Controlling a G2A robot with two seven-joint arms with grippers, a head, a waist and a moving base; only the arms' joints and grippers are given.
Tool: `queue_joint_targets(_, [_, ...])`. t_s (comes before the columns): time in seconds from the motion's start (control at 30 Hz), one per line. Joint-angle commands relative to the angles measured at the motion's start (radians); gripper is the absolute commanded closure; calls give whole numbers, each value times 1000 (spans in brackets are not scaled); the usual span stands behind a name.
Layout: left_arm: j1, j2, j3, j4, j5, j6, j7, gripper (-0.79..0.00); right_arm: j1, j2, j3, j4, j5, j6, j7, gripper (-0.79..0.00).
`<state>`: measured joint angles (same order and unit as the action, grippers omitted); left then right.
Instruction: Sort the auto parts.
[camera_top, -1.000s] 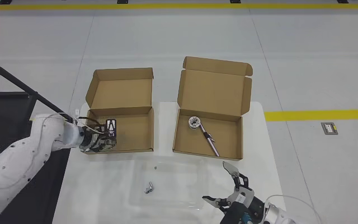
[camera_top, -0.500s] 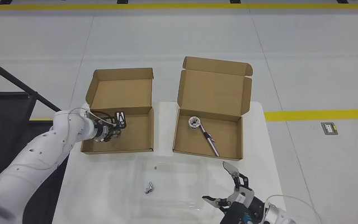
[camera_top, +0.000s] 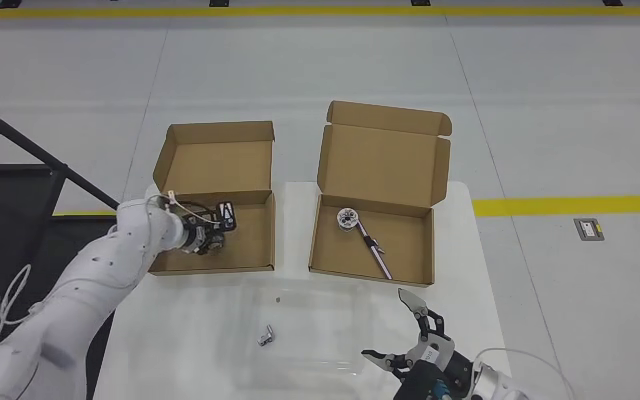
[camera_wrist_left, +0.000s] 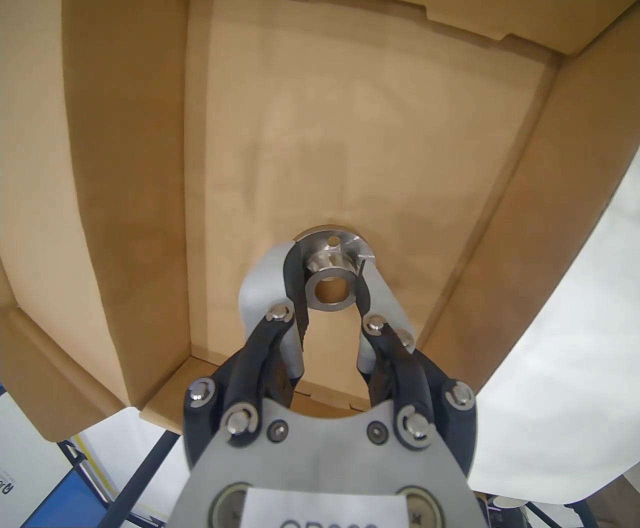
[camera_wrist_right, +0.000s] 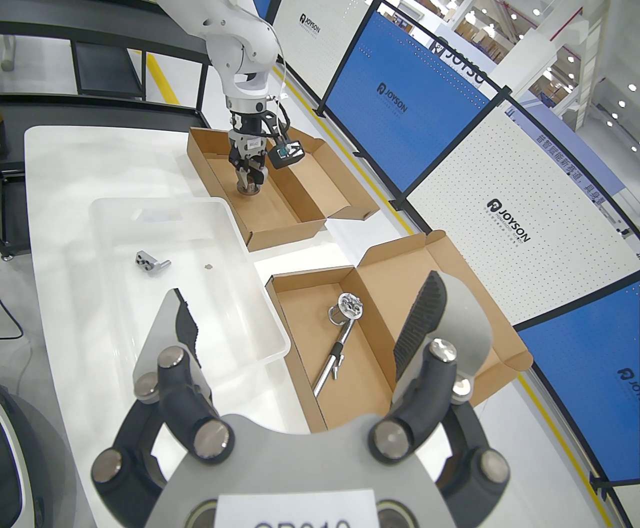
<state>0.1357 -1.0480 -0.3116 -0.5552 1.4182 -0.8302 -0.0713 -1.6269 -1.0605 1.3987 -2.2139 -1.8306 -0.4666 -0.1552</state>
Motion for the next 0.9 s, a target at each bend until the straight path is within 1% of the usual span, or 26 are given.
queue_joint_targets(0.0, [-5,-13,1,24,9,-6,11,-228,0,0,0,0,0,0,0,-785])
queue_joint_targets(0.1, [-12,-31,4,55,28,-12,30,-231,0,0,0,0,0,0,0,-785])
queue_joint_targets(0.23, [-25,-47,3,90,52,-18,58,-271,0,0,0,0,0,0,0,-785])
queue_joint_targets(0.27, [-28,-51,3,96,58,-22,64,-271,0,0,0,0,0,0,0,-785])
queue_joint_targets(0.4, [-44,-58,-4,115,77,-34,104,-268,0,0,0,0,0,0,0,-785])
queue_joint_targets(0.47, [-55,-57,-12,118,78,-58,139,-274,0,0,0,0,0,0,0,-785])
queue_joint_targets(0.57, [-77,-48,-22,105,91,-118,192,-299,0,0,0,0,0,0,0,-785])
queue_joint_targets(0.67, [-94,-31,-31,67,114,-179,250,-299,0,0,0,0,0,0,0,-785])
queue_joint_targets(0.7, [-94,-23,-31,47,122,-182,271,-299,0,0,0,0,0,0,0,-785])
queue_joint_targets(0.8, [-93,8,-20,-30,142,-182,347,-292,0,0,0,0,0,0,0,-785])
queue_joint_targets(0.87, [-93,37,-3,-93,149,-182,414,-274,0,0,0,0,0,0,0,-785])
